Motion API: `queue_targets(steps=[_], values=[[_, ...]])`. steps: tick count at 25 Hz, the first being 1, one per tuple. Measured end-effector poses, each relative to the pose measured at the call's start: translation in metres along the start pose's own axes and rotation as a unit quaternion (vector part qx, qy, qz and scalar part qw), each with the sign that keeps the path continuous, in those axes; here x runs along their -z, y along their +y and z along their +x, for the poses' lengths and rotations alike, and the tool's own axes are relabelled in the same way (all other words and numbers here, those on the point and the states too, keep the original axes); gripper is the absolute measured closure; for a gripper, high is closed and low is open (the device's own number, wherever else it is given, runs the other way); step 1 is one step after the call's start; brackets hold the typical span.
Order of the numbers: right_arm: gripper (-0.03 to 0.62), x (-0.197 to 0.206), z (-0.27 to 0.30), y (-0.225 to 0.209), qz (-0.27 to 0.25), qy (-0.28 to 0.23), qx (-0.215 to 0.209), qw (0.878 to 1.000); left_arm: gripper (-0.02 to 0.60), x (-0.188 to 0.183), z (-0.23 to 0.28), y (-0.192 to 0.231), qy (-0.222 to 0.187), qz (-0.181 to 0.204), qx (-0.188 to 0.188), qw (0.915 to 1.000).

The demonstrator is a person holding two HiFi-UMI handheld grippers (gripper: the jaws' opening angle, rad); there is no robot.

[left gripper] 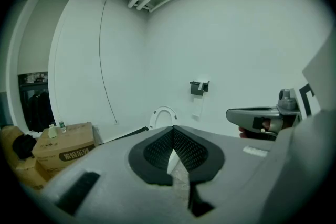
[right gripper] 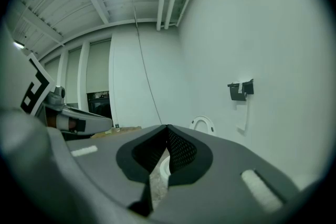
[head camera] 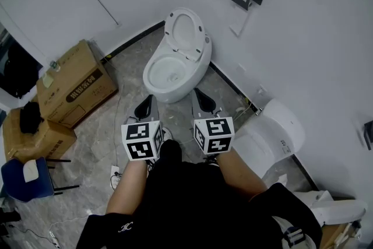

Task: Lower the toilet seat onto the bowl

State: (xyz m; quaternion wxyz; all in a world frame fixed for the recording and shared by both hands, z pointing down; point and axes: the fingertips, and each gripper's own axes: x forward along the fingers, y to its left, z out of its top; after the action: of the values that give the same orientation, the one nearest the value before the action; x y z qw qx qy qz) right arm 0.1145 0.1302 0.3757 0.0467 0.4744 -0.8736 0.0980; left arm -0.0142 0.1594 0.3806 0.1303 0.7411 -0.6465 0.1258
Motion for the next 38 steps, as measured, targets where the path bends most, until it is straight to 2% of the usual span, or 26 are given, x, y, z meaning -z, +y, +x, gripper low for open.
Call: queue_targets(steps=[9, 15, 25, 29, 34, 38], values=[[0.585, -0.021, 0.096, -0.005, -0.022, 0.006, 0.026, 0.999, 0.572, -0.034, 0.084, 0.058, 0.002, -0.006, 0.033, 0.9994], [0.585, -0.041, 0.18, -0.011, -0.03, 0.016, 0.034, 0.999, 0.572, -0.054, 0.148, 0.108, 0.014, -0.01, 0.04, 0.999], [0.585, -0.071, 0.31, -0.031, -0.029, 0.011, 0.053, 0.998, 0.572, -0.099, 0.248, 0.183, 0.009, -0.01, 0.055, 0.9984], [0.585, -0.07, 0.334, -0.049, -0.019, 0.02, 0.05, 0.998, 0.572, -0.109, 0.284, 0.191, 0.012, -0.012, 0.058, 0.9982], [0.572, -0.058, 0.359, -0.092, -0.005, 0.037, 0.066, 0.997, 0.572, -0.112, 0.326, 0.182, 0.03, -0.008, 0.061, 0.9976], [0.562, -0.057, 0.386, -0.137, -0.024, 0.047, 0.072, 0.996, 0.572, -0.118, 0.362, 0.168, 0.041, -0.008, 0.06, 0.9973]])
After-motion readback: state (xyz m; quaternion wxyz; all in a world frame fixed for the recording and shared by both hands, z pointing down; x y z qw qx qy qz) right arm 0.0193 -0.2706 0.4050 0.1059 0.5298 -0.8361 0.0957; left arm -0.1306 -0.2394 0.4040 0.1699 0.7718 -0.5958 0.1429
